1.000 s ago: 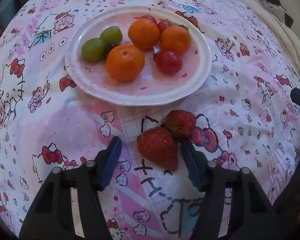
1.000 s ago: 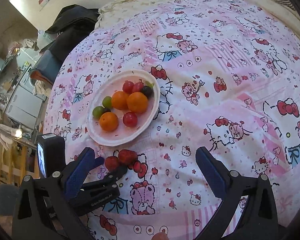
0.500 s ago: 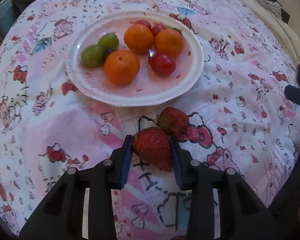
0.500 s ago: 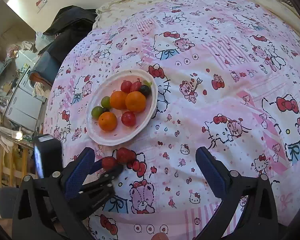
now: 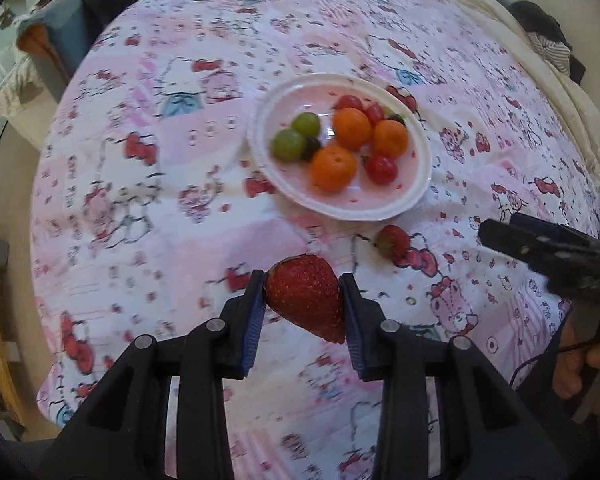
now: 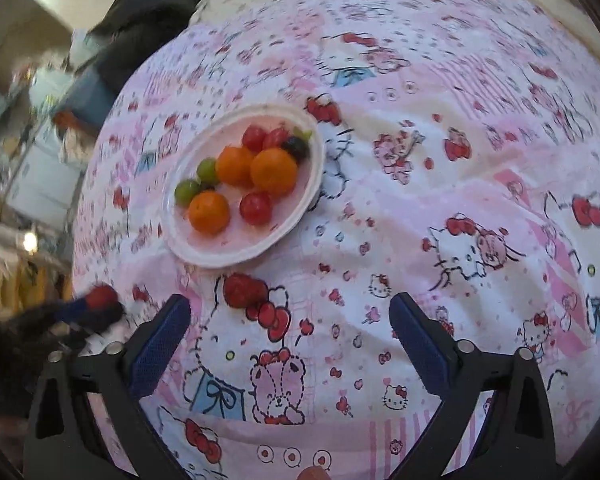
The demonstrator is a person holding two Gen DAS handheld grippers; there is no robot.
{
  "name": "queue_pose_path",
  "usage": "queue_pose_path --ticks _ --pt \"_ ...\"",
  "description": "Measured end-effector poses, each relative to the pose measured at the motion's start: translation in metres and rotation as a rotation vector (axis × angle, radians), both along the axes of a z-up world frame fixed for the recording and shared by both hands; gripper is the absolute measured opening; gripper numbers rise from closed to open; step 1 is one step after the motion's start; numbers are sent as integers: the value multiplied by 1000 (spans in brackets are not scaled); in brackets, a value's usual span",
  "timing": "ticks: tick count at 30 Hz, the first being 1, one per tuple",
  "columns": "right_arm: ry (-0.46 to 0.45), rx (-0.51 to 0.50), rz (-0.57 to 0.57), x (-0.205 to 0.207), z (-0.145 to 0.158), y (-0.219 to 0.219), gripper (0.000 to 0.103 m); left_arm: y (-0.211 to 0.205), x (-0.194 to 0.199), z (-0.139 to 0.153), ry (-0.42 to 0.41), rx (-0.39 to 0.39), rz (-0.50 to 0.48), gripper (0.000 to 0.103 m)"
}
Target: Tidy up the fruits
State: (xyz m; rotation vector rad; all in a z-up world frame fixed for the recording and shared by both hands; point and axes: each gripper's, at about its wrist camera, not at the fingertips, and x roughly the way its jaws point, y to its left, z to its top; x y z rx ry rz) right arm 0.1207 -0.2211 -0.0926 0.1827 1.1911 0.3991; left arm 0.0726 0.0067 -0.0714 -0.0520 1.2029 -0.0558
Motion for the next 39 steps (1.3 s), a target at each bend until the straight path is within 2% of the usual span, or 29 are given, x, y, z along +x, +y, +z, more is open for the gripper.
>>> queue_pose_path --ticks 6,7,13,23,25,29,30,39 --pt "39 -58 128 -7 -21 30 83 15 -2 -8 20 -37 59 32" --pt "38 -69 151 -8 -24 35 77 16 -2 -8 22 -45 66 32" --pt "15 -102 263 -7 -37 63 63 9 1 -3 2 -48 54 32" --pt "-80 -255 444 5 -64 107 61 11 2 -3 4 -58 54 32" --pt "-93 -262 455 6 -65 108 57 11 3 -4 5 -56 56 32" --pt "-106 -273 448 11 -65 103 37 8 4 -6 8 -49 53 32" --pt "-105 -269 445 11 -65 102 35 7 4 -6 6 -46 50 32" --pt "-67 -153 407 16 -55 92 32 11 5 -5 -12 -18 60 32"
